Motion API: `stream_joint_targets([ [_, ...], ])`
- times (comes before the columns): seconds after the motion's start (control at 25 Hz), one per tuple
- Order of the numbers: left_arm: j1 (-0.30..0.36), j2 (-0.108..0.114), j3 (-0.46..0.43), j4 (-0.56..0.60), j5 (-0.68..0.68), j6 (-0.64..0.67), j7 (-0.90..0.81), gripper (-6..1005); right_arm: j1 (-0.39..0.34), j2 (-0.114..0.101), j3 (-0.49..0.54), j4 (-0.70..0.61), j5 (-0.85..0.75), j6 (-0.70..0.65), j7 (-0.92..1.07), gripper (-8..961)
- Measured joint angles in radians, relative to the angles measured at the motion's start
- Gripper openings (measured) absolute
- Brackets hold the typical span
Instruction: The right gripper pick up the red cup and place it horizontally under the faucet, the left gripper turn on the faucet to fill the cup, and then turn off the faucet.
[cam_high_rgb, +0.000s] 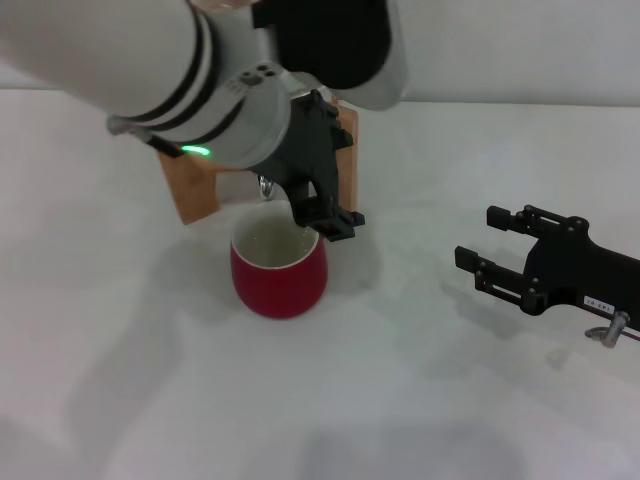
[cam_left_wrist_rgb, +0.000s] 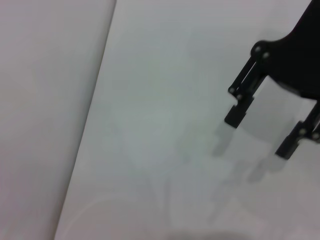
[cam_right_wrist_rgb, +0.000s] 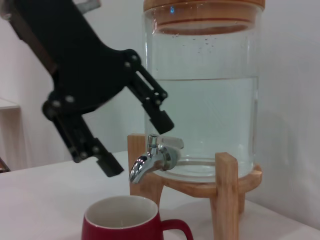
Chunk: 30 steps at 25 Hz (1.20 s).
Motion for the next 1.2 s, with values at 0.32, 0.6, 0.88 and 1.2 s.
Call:
stream_joint_targets([
  [0.32, 0.233, 0.002, -0.102, 0.166, -0.199, 0.056, 0.012, 815, -0.007, -0.002, 0.002, -0.002, 0.000, 0.012, -0.001, 632],
  [0.6, 0.478, 0.003, -0.310, 0.172, -0.611, 0.070, 0.151, 815, -0.009, -0.003, 0.002, -0.001, 0.000, 0.015, -0.001, 632],
  [0.88, 0.611, 0.004, -0.499, -0.110, -0.940, 0.084, 0.320, 815, -0.009, -0.003, 0.009, 0.004, 0.000, 0.015, 0.000, 632],
  [1.2, 0.553, 0.008, -0.691, -0.633, -1.086, 0.048, 0.542, 815, -0.002, 0.005, 0.021, 0.004, 0.000, 0.015, 0.000, 632],
])
